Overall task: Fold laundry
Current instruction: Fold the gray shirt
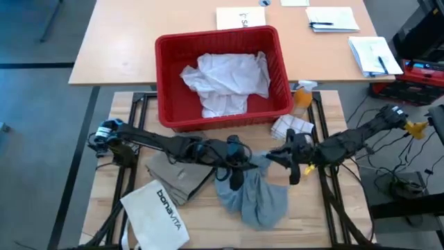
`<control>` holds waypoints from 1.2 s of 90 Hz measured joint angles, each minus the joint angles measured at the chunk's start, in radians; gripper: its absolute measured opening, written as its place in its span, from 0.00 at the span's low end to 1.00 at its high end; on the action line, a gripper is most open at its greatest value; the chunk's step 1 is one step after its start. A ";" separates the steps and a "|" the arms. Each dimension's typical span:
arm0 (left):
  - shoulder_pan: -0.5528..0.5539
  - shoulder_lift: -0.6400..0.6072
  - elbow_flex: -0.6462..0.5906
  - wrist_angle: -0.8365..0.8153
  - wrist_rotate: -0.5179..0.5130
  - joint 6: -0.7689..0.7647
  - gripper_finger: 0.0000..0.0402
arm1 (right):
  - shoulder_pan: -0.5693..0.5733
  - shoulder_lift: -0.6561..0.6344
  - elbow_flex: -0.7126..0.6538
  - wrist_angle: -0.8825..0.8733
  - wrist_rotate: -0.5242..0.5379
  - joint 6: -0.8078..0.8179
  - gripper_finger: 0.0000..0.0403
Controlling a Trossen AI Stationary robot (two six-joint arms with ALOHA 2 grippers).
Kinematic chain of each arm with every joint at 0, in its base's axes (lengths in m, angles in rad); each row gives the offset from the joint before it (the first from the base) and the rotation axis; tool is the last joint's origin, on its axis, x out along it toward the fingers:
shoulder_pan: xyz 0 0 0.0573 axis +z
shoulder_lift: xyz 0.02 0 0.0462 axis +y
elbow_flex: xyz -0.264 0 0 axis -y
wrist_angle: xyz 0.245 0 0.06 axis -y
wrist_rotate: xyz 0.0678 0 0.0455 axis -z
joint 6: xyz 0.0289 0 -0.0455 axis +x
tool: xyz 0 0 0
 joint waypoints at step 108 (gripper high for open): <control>0.053 -0.277 -0.002 -0.003 -0.423 0.152 0.03 | -0.093 0.493 0.109 -0.036 0.245 -0.050 0.48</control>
